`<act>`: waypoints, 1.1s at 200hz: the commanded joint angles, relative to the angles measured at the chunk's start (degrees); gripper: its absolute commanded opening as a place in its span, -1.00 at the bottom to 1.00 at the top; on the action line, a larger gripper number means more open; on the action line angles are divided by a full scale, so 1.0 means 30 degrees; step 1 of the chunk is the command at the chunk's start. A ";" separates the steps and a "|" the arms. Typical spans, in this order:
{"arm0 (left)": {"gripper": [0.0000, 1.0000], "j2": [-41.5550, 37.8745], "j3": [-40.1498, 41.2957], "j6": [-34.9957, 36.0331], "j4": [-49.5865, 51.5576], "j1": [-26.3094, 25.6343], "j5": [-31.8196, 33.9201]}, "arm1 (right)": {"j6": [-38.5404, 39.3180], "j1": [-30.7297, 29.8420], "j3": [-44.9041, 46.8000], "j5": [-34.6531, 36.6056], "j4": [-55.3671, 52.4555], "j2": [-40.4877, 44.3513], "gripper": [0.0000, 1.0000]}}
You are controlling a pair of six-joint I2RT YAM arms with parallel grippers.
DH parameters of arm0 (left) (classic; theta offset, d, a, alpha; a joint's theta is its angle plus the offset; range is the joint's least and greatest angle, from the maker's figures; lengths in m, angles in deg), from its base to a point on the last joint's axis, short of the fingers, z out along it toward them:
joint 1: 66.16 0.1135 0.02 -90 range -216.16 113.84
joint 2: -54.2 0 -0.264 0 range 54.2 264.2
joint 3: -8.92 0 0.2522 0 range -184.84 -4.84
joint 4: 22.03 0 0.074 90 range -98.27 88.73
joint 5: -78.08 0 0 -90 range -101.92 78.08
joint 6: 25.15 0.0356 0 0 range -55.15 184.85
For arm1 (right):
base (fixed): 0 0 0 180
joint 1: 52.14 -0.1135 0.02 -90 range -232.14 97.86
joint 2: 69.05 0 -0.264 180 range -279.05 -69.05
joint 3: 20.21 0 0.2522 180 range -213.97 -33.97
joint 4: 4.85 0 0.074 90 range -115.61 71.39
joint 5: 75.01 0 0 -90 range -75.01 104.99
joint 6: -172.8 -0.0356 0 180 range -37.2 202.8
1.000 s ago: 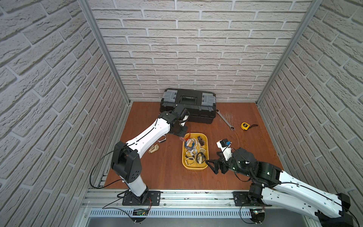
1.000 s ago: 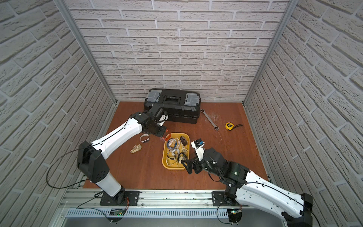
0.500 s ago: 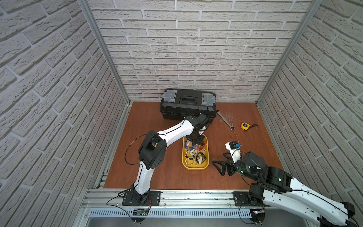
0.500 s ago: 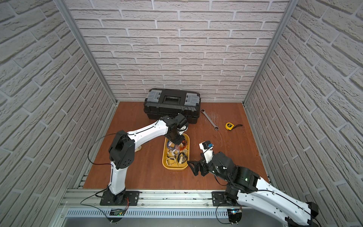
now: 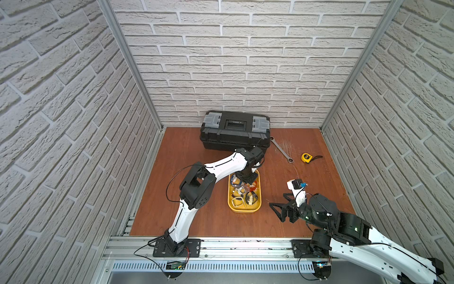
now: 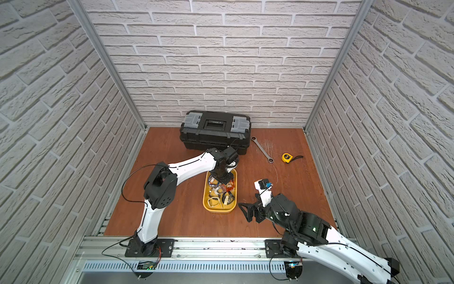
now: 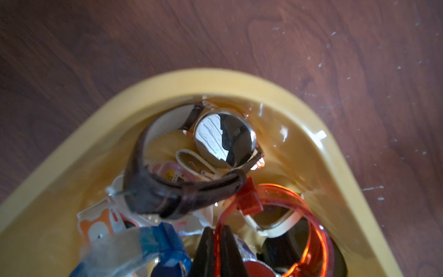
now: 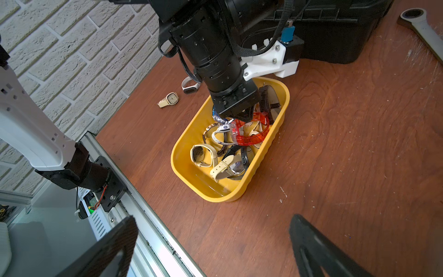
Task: Put the watch into the storage box
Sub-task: Place the watch in the storage box.
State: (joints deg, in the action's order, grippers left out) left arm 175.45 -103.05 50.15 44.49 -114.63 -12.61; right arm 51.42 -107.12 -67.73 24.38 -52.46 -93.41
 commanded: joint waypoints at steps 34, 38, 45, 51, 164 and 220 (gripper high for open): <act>-0.08 -0.1693 0.0636 -0.0432 -0.0380 -0.0250 0.0769 | -0.0326 -0.0100 0.0320 0.0273 0.0294 0.0073 0.99; -0.05 -0.1780 0.0596 -0.0482 -0.0322 -0.0265 0.0825 | -0.0325 -0.0084 0.0292 0.0270 0.0317 0.0014 0.99; -0.03 -0.1961 0.0488 -0.0528 -0.0223 -0.0265 0.0947 | -0.0279 -0.0093 0.0247 0.0253 0.0350 -0.0066 0.99; 0.00 -0.2155 0.0426 -0.0535 -0.0183 -0.0291 0.0989 | -0.0264 -0.0089 0.0202 0.0218 0.0404 -0.0137 0.99; 0.97 -1.3338 0.7333 -0.3833 -0.4893 0.3873 0.1057 | 0.0011 -0.0099 -0.1498 -0.0814 0.3084 -0.6133 0.99; 0.91 -1.5185 1.2618 -0.5554 -0.5111 1.1718 0.0437 | 0.0928 -0.0057 -0.3913 -0.2948 0.4661 -1.0702 0.99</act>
State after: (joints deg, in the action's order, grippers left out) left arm 128.35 -70.46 36.36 31.50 -85.01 -9.87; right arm 52.23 -107.12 -77.04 19.18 -43.48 -123.75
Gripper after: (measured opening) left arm 0.971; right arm 0.996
